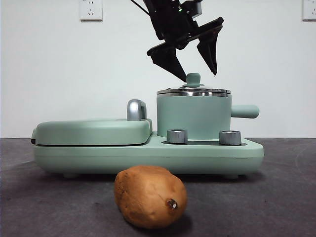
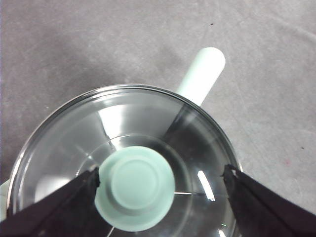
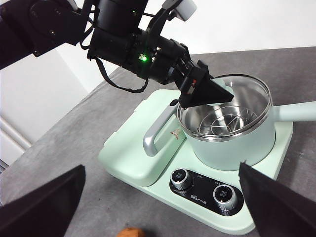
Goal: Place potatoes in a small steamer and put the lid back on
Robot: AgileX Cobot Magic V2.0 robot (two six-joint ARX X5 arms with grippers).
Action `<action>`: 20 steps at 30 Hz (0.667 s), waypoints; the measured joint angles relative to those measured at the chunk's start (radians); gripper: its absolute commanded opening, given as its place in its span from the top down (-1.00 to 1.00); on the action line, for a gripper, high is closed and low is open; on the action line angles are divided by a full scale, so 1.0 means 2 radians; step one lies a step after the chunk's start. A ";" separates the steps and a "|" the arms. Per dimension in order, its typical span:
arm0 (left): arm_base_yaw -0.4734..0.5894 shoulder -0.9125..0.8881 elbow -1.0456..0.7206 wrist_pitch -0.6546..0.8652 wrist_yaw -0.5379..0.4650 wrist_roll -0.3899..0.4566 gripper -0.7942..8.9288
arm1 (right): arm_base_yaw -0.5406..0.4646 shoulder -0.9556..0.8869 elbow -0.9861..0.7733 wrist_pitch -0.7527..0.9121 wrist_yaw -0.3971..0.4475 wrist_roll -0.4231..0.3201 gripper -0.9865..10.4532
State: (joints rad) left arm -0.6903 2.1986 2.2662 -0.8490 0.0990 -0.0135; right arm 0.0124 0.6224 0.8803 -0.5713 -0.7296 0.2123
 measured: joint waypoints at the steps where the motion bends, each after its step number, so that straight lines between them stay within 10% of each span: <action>1: 0.000 0.000 0.000 0.000 -0.002 0.000 0.13 | 0.000 0.000 0.000 0.000 0.000 0.000 -0.04; 20: 0.001 0.006 0.001 -0.010 -0.024 0.002 0.80 | 0.000 0.000 0.000 0.000 0.000 0.000 -0.04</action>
State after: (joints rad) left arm -0.6888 2.2105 2.2684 -0.8696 0.0505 -0.0086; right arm 0.0124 0.6224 0.8803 -0.5716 -0.7303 0.2123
